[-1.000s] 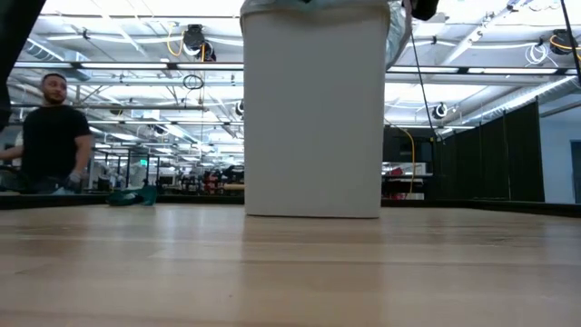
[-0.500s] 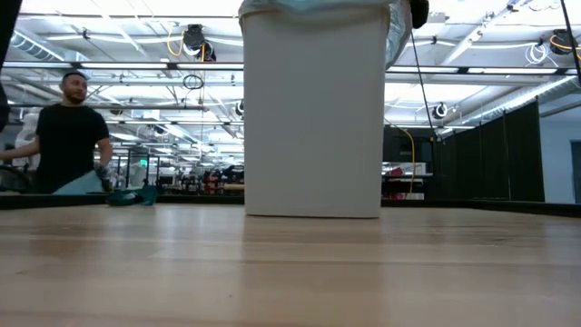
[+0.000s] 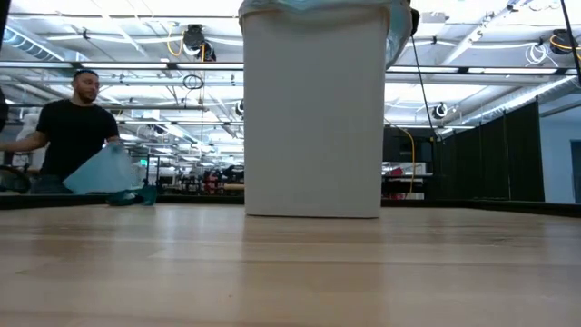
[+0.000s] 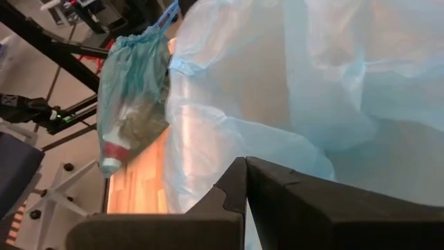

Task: Place trash/remove bag and relplace
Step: Insert the new blue trash bag into the white trash bin

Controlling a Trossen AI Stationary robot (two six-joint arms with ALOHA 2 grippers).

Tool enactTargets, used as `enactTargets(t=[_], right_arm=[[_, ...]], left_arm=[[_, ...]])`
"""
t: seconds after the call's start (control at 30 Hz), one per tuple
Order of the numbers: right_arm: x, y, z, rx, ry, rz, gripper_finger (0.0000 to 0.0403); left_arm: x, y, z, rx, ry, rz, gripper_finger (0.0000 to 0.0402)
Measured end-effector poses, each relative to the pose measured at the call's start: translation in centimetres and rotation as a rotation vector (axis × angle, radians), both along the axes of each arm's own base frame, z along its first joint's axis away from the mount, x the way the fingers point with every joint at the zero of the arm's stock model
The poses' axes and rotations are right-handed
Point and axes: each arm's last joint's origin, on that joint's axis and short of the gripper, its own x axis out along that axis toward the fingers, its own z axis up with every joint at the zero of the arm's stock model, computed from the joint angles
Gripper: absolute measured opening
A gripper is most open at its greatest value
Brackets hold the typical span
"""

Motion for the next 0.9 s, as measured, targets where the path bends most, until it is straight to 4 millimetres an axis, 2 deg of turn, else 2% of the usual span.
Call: enactTargets(t=[0.13, 0.27, 0.43, 0.53, 0.67, 0.8, 0.9], right_arm=[[0.1, -0.4, 0.2, 0.007, -0.022, 0.001, 0.0], [0.0, -0.6, 0.4, 0.002, -0.034, -0.006, 0.0], [0.4, -0.9, 1.8, -0.023, -0.062, 0.0, 0.0], [0.7, -0.9, 2.7, -0.042, -0.059, 0.011, 0.0], [1.3, -1.1, 3.1, -0.063, -0.028, 0.027, 0.0], [2.1, -1.5, 2.7, -0.067, 0.017, 0.035, 0.0], [2.7, -1.6, 2.2, -0.072, 0.043, 0.043, 0.0]], left_arm=[[0.1, -0.5, -1.0, 0.039, 0.102, -0.086, 0.02], [0.4, -0.4, -1.9, 0.063, 0.187, -0.076, 0.02], [1.4, -0.2, -3.3, 0.119, 0.247, -0.059, 0.0196], [1.6, -0.1, -4.6, 0.131, 0.318, -0.037, 0.017], [1.7, -0.1, -5.5, 0.118, 0.341, 0.009, 0.0111], [1.9, 0.0, -5.5, 0.109, 0.324, 0.06, 0.0068], [2.0, -0.2, -5.1, 0.105, 0.281, 0.078, 0.0056]])
